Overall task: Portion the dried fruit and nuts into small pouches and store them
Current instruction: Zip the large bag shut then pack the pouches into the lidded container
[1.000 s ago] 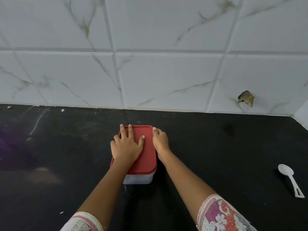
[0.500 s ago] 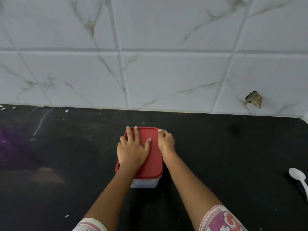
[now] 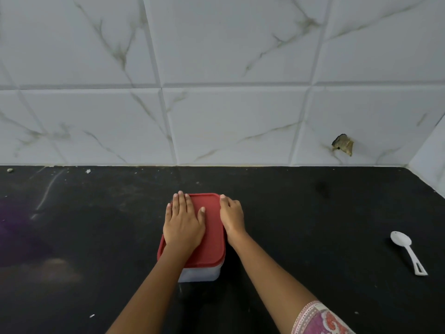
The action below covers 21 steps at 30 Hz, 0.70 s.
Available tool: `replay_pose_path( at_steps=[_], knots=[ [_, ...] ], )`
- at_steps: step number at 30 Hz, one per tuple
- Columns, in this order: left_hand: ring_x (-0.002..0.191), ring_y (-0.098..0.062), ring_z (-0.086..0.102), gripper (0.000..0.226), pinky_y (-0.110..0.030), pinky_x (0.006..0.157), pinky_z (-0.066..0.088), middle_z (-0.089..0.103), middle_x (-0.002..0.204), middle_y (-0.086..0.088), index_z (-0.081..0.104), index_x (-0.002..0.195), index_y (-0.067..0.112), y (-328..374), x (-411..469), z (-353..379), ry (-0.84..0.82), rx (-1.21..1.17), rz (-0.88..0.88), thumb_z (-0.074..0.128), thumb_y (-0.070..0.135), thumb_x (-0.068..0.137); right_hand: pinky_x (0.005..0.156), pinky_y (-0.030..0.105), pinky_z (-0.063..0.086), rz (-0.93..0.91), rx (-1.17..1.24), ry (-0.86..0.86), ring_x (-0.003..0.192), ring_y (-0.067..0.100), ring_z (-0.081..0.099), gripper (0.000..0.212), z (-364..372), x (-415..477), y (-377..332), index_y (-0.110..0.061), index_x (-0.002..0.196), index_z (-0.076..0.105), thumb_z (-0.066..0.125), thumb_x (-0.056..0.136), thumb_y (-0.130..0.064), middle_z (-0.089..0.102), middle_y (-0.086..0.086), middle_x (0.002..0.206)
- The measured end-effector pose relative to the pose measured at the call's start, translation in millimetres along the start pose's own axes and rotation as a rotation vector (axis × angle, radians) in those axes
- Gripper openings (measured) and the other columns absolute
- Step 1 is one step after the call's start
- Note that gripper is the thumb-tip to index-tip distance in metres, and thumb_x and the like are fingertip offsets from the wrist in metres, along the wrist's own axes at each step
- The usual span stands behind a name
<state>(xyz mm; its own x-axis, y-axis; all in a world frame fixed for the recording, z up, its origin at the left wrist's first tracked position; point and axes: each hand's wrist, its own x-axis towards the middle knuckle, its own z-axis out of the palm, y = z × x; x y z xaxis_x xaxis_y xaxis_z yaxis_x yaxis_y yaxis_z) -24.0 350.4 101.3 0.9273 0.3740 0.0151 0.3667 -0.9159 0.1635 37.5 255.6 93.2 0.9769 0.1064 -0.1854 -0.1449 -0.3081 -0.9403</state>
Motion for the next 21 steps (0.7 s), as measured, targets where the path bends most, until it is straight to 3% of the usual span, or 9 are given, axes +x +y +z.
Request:
replay_pose_path(
  at_steps=[3,7,10,15,21],
  knots=[
    [0.146,-0.019,-0.007,0.061,-0.033,0.118,-0.004,-0.005,0.158,-0.010,-0.003,0.148,0.006,12,-1,-2,-0.004,-0.028,0.040,0.010,0.040,0.100,0.100,0.031,0.036,-0.112,-0.106,0.000,0.119,0.021,0.048,0.040,-8,-5,4,-0.015,0.128,0.054,0.030,0.100,-0.029,0.044,0.007,0.133],
    [0.146,-0.019,-0.005,0.058,-0.034,0.118,-0.002,-0.003,0.158,-0.009,0.000,0.149,0.007,38,-3,-1,-0.004,-0.034,0.086,0.011,0.038,0.100,0.107,0.034,0.030,-0.319,-0.586,0.100,0.133,0.019,0.037,0.042,-33,-10,18,-0.018,0.138,0.043,0.029,0.101,-0.030,0.039,0.000,0.145],
    [0.146,-0.019,-0.007,0.057,-0.034,0.118,-0.004,-0.004,0.158,-0.009,0.000,0.149,0.007,61,-7,2,0.000,-0.003,0.135,0.011,0.036,0.101,0.113,0.035,0.023,-0.401,-0.754,0.134,0.139,0.019,0.028,0.043,-63,-12,29,-0.016,0.141,0.037,0.028,0.101,-0.030,0.034,0.002,0.150],
    [0.145,-0.019,-0.012,0.058,-0.034,0.117,-0.007,-0.010,0.158,-0.009,-0.005,0.148,0.007,110,-16,15,0.009,0.037,0.214,0.010,0.037,0.101,0.118,0.036,0.011,-0.401,-0.887,0.148,0.143,0.020,0.020,0.045,-124,-12,47,-0.016,0.144,0.031,0.027,0.101,-0.029,0.029,0.005,0.152],
    [0.144,-0.018,-0.016,0.058,-0.035,0.117,-0.008,-0.013,0.157,-0.007,-0.008,0.148,0.008,193,-37,44,-0.075,0.003,0.325,0.007,0.037,0.100,0.118,0.036,0.007,-0.315,-0.926,0.205,0.144,0.019,0.018,0.045,-207,-18,73,-0.016,0.145,0.030,0.026,0.101,-0.029,0.028,0.005,0.153]
  ],
)
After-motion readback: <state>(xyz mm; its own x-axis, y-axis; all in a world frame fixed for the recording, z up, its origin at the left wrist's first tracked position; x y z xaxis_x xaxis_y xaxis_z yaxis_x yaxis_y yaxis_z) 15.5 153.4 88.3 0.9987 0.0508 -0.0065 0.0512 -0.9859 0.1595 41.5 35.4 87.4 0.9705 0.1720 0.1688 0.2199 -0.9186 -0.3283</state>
